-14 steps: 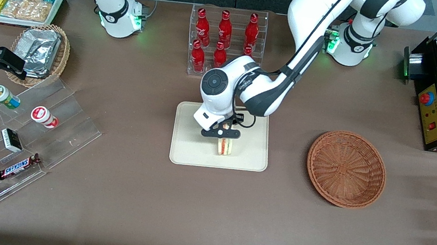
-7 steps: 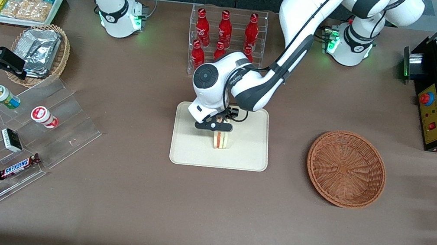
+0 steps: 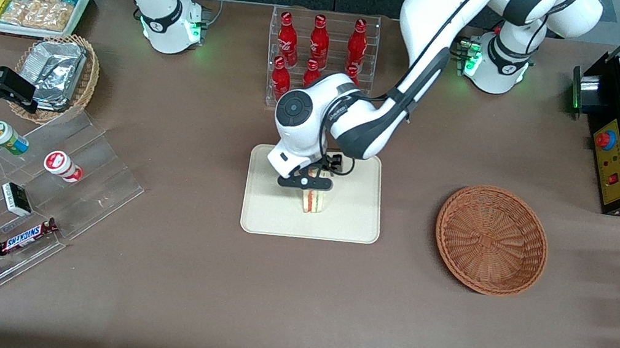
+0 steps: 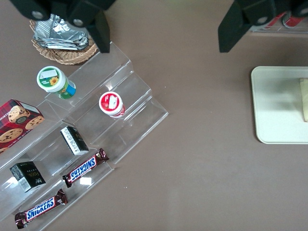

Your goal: Place sandwich from basket to tray

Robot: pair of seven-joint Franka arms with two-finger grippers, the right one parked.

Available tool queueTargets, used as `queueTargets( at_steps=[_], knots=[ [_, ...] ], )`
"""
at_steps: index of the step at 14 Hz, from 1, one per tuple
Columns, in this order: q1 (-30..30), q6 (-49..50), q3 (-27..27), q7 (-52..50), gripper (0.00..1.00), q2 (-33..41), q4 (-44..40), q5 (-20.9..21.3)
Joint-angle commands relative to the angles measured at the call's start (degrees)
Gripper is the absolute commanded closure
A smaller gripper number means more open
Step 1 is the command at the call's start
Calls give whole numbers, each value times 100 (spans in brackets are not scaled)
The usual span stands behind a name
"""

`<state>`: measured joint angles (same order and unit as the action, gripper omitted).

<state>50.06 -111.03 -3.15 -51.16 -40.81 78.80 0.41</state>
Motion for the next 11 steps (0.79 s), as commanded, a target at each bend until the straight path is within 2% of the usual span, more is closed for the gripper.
queueTargets(
  at_steps=[1, 5, 11],
  knots=[
    [-268, 537, -124, -43, 0, 590, 65, 30],
    [-987, 1249, -151, 106, 0, 1451, 82, 12],
    [-2200, 2515, -151, 1659, 1, 2577, 91, -23]
  ],
)
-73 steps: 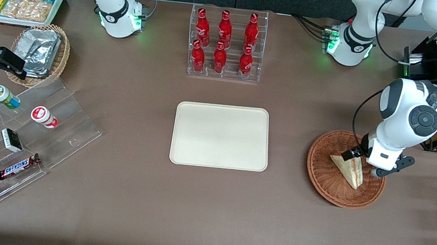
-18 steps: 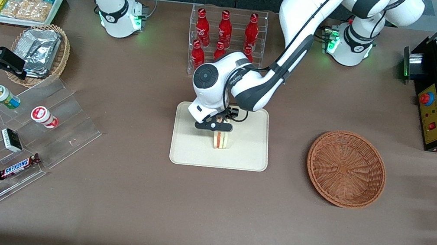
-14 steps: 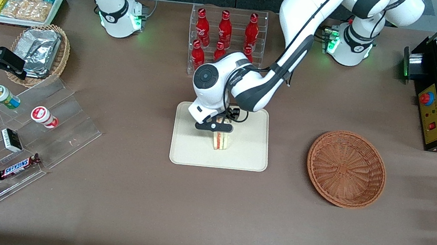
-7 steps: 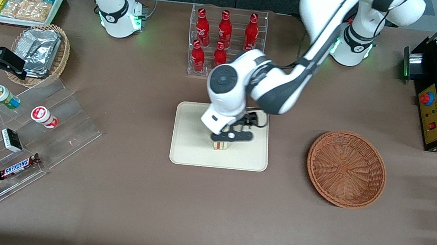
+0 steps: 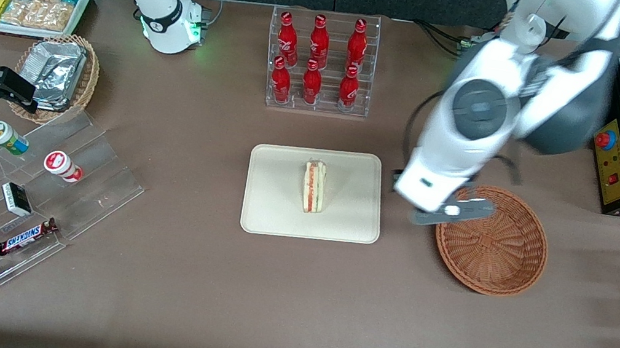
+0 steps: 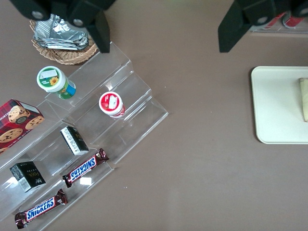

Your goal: Place sandwich from basket to tray

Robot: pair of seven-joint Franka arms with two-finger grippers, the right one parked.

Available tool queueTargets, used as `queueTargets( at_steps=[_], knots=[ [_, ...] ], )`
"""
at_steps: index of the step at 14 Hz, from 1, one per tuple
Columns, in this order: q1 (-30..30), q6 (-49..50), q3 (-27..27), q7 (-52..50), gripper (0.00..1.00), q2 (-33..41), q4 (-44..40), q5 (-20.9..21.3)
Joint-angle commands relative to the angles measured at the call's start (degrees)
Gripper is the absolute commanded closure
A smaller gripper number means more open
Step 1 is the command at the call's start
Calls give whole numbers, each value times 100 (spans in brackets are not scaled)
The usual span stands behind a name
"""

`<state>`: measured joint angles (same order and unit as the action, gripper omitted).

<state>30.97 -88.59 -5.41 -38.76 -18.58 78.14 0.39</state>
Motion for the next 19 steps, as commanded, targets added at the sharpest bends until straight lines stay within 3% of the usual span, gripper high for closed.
queueTargets(
  at_steps=[1, 8, 11, 19],
  knots=[
    [-519, 464, 75, 822, 0, 494, 158, -21],
    [-2049, 1624, 66, 3337, 0, 1505, 193, -12],
    [-2497, 1696, 66, 3988, 0, 1875, 473, -3],
    [-2578, 1670, 102, 4192, 0, 1806, 439, -12]
  ],
)
